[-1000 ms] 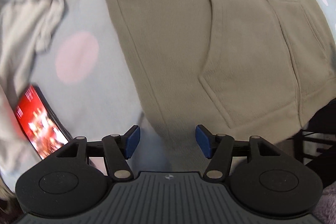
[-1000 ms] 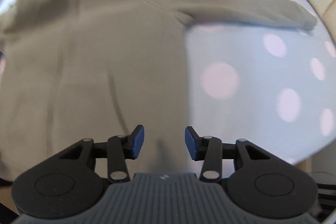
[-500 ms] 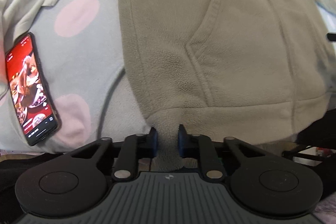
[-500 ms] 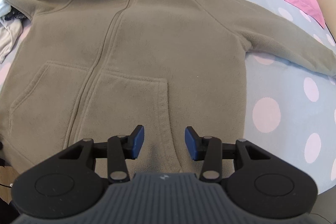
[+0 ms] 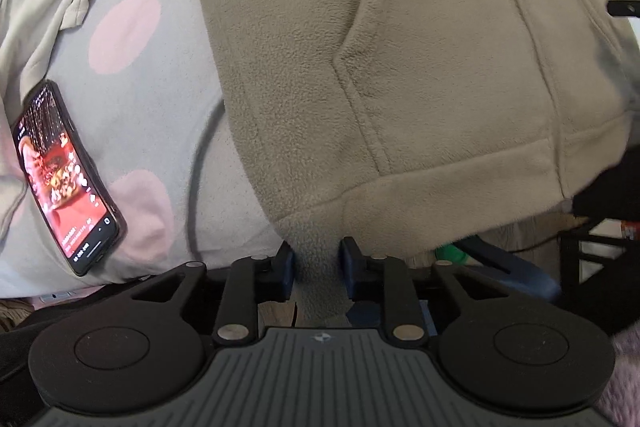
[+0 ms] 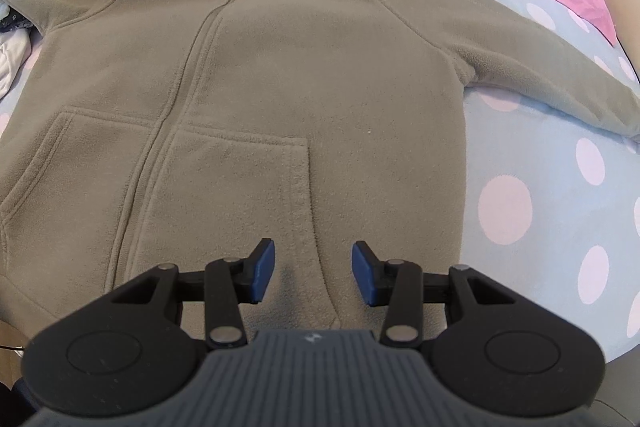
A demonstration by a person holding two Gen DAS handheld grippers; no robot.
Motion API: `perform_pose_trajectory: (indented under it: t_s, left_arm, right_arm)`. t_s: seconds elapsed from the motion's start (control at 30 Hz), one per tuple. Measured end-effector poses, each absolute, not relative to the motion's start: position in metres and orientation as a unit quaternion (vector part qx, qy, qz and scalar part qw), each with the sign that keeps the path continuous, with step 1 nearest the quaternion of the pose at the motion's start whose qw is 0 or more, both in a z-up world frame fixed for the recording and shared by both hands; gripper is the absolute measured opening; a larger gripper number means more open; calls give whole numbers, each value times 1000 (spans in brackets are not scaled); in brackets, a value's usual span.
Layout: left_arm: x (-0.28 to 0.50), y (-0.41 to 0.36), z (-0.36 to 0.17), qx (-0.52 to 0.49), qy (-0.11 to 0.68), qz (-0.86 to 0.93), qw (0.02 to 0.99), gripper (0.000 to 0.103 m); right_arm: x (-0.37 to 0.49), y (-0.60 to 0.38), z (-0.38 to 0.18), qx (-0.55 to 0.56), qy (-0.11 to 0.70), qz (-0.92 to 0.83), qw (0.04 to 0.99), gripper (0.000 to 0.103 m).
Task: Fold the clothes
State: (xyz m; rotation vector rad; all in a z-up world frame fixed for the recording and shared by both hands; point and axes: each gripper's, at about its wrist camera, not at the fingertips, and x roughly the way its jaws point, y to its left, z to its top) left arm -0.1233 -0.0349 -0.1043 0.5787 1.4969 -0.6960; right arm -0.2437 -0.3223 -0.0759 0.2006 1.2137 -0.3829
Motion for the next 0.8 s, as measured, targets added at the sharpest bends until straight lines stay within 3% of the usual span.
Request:
perform_pose_trajectory:
  t_s: [0.33,0.57,0.7,0.8]
  left_arm:
    - [-52,-31,-30,161,636,-334,677,29]
    - [10,-74,21,143,567,-350,732,30]
    - [46,-109,39,139,544,-351,749,39]
    - [78,-134,49,122,535,-346,761,39]
  right_arm:
    - [-219,-347,-51,134,541,-189,808,47]
    - [-172,-371,-33,141,512,-185,827,47]
    - [-140,-387,-24,146,494,-180,838,49]
    - [-109,-403,-17,153,479,-174,847,52]
